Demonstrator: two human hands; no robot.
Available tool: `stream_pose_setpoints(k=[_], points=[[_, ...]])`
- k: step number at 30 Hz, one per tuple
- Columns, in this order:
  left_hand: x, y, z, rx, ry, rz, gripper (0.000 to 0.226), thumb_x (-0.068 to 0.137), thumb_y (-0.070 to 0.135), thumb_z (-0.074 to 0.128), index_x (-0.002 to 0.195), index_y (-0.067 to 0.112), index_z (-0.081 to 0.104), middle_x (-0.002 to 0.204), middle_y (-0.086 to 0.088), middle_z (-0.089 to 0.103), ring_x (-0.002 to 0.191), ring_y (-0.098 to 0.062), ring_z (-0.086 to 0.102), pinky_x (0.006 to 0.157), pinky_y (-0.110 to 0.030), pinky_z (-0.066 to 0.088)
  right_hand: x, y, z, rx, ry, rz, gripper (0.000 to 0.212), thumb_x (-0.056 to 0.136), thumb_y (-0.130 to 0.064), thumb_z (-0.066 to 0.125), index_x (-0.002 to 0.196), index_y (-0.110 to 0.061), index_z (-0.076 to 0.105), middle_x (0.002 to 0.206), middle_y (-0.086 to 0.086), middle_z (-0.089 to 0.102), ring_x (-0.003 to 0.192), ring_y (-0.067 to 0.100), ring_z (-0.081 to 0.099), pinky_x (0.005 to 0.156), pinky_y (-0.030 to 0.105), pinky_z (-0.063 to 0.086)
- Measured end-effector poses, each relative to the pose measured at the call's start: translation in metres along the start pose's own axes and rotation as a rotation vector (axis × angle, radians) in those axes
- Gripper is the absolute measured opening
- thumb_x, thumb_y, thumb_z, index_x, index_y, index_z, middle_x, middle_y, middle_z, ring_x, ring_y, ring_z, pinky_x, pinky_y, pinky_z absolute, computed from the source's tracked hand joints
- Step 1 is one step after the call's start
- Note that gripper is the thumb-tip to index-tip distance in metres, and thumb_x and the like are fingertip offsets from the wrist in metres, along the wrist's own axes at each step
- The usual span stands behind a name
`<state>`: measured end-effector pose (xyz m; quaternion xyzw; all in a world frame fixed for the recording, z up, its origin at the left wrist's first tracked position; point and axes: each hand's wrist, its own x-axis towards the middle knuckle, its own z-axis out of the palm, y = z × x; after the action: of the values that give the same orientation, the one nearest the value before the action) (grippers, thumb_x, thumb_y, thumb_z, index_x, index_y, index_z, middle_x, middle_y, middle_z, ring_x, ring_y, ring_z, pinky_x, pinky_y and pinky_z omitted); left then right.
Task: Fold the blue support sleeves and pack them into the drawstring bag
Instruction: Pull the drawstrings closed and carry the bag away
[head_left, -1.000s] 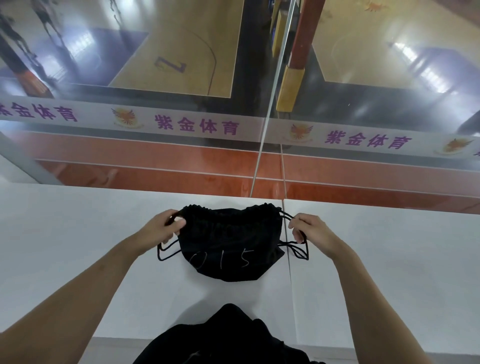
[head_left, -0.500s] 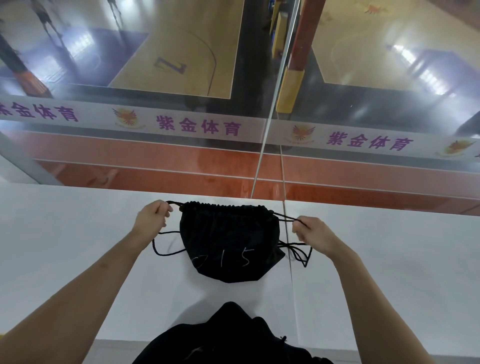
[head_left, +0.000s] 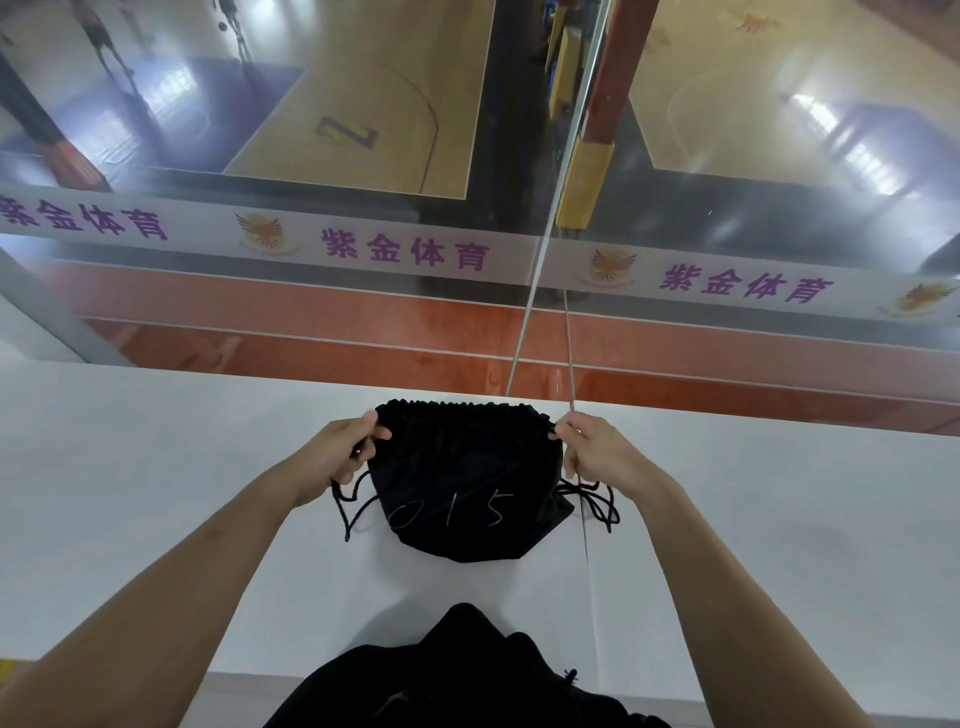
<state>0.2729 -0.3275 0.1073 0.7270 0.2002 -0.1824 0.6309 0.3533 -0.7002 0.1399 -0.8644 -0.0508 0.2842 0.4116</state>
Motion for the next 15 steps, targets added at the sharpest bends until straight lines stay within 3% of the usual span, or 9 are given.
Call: stream_pose_setpoints(k=[2,4,7,10,15], points=[[0.001,0.000,0.001,0.019,0.003,-0.029,0.056,0.108,0.051,0.032,0.100,0.006,0.063,0.062,0.002,0.030,0.053,-0.014,0.018,0.046,-0.024,0.019,0.003,0.001,0.001,0.055,-0.043,0.012,0.022,0.108,-0.014,0.044,0.097,-0.006,0.061,0.082,0.011,0.077,0.064,0.016,0.064,0.068,0.033,0.054],[0.004,-0.003,0.002,0.027,-0.004,0.004,0.047,0.109,0.044,0.035,0.094,0.007,0.058,0.063,0.002,0.031,0.055,-0.015,0.020,0.049,-0.026,0.020,0.004,0.001,0.003,0.031,-0.075,0.036,0.019,0.106,-0.008,0.045,0.098,-0.005,0.062,0.090,0.009,0.077,0.070,0.016,0.064,0.067,0.029,0.053],[0.011,-0.008,0.002,-0.056,0.020,0.033,0.036,0.110,0.032,0.041,0.086,0.009,0.056,0.069,0.000,0.037,0.057,-0.014,0.025,0.052,-0.026,0.023,0.005,0.002,0.007,-0.063,-0.044,0.040,0.022,0.103,-0.031,0.053,0.088,-0.017,0.062,0.082,-0.002,0.067,0.072,0.014,0.055,0.071,0.030,0.043],[0.016,-0.008,-0.002,-0.137,0.117,-0.024,0.037,0.108,0.034,0.044,0.077,0.014,0.050,0.064,0.005,0.026,0.053,-0.011,0.019,0.051,-0.026,0.016,0.004,0.003,0.007,-0.087,0.045,-0.001,0.035,0.100,-0.051,0.054,0.083,-0.025,0.070,0.094,0.004,0.072,0.088,0.019,0.066,0.084,0.037,0.050],[0.018,-0.007,-0.017,-0.126,0.386,-0.009,0.042,0.102,0.039,0.049,0.068,0.018,0.036,0.061,0.004,0.021,0.053,-0.015,0.017,0.053,-0.030,0.016,-0.002,0.014,0.001,0.081,0.386,0.012,0.034,0.106,-0.032,0.053,0.085,-0.010,0.067,0.063,-0.006,0.051,0.058,0.010,0.044,0.061,0.030,0.035]])
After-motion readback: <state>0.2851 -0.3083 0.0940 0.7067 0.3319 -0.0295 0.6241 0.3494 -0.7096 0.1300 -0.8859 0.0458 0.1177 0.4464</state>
